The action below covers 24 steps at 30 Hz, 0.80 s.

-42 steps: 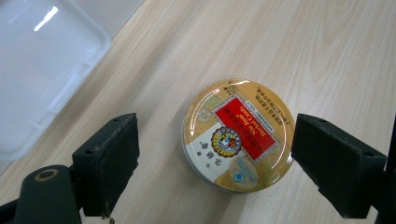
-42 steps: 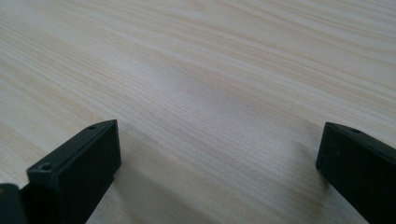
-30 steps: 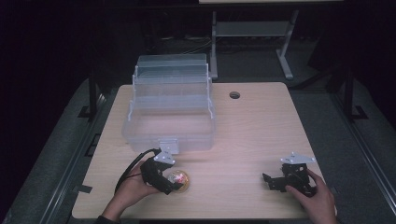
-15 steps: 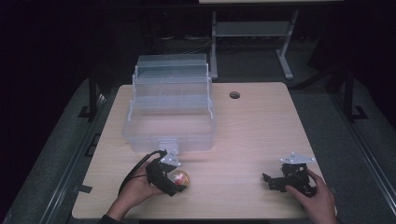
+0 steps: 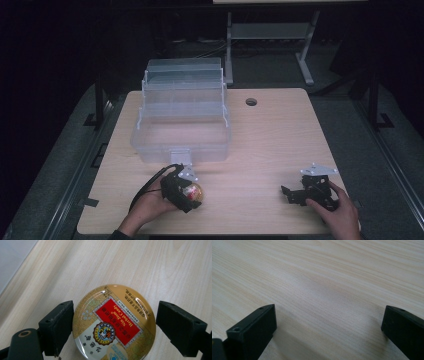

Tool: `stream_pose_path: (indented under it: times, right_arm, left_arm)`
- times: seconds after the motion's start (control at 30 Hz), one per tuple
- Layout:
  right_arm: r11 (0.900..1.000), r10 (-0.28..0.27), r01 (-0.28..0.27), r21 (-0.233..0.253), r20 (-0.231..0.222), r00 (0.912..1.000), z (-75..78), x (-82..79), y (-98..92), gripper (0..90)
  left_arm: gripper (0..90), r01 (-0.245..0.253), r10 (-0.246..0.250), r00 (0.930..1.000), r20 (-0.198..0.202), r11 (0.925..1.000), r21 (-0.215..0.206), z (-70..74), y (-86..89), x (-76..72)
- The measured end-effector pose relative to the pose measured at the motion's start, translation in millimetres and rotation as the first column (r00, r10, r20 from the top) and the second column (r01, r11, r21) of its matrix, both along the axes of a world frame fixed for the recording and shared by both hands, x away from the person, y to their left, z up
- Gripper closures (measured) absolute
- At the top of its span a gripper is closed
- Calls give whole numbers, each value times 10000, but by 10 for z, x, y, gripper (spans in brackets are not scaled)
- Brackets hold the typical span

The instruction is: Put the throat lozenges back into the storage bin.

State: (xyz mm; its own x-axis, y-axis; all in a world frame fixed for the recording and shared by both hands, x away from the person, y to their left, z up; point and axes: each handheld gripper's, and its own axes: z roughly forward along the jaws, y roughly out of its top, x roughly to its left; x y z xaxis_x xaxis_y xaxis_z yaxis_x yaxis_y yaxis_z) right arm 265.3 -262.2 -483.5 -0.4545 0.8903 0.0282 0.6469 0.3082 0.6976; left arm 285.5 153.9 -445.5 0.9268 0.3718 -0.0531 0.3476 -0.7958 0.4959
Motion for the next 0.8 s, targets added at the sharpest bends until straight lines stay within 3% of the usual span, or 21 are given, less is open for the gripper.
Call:
stream_pose_path:
  times: [0.8]
  right_arm:
    - [10000,1,-1,-1,0,10000,0,0,0,0]
  left_arm:
    - [189,42,-42,10000,23,9995,324,-35,2,6]
